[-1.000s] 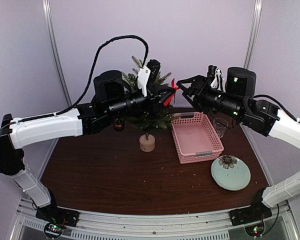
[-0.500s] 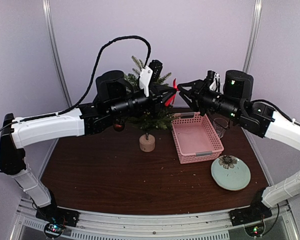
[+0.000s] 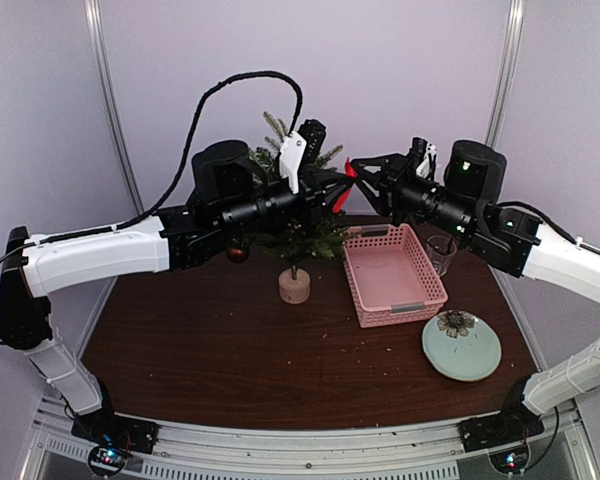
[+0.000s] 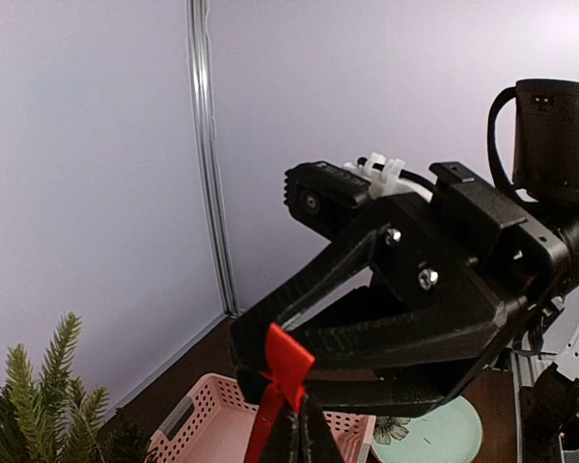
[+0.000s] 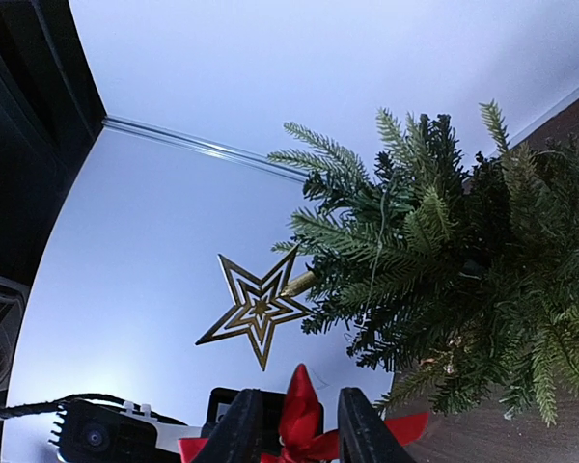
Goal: Decorate the small christmas tree
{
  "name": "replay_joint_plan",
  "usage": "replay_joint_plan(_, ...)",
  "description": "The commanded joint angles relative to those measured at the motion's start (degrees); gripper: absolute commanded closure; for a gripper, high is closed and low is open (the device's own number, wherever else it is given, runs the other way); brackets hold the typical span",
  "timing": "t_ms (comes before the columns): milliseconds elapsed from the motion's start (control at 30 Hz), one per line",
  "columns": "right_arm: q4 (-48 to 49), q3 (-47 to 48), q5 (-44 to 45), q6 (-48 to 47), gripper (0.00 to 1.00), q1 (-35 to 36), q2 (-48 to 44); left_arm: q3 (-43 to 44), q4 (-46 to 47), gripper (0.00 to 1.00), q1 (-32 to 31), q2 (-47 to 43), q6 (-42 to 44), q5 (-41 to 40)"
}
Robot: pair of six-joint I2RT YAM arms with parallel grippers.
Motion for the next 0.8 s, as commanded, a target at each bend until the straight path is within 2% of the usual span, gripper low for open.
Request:
replay_joint_plan(0,2.21,-0.40,-0.80,-0.53,0.75,-0.44,-0.31,1.87,2.58,1.00,-0.26,0.72,0.84,-0.17)
replay_joint_plan(133,1.84,-0.53,-0.88,-0.33,0.85,-0.80,-0.40,2.22,2.50,1.00,-0.24,0.89,0.84,-0.16)
replay_joint_plan(233,1.63,-0.50,-0.95,-0.48,0.98,-1.14,-0.56,2.53,2.15,1.00,-0.20,1.11,0.84,-0.20)
replay_joint_plan(367,1.36,-0.51,-0.65,-1.31,1.00,-1.66,-0.90,2.91,1.20,1.00,-0.24,1.01,0.77,-0.37)
replay_joint_plan(500,-2.59,0.91,-0.83,-4.09,1.00,-3.69,-1.47,2.94,-1.66,0.55,-0.21,-0.11,0.37,0.35)
replay_joint_plan(633,-8.38,2.75,-2.26,-7.89,1.00,-7.96,-2.10,1.75,-4.19,0.30,0.48,-2.76,-2.33,-1.42)
replay_joint_plan(700,-12.13,4.54,-4.20,-10.58,1.00,-10.15,-1.58,1.38,-6.40,0.13,1.42,-4.32,-4.47,-1.80)
replay_joint_plan(767,-16.48,7.33,-6.89,-14.12,1.00,-12.30,-0.22,0.64,-8.43,0.03,2.53,-6.11,-6.68,-1.96)
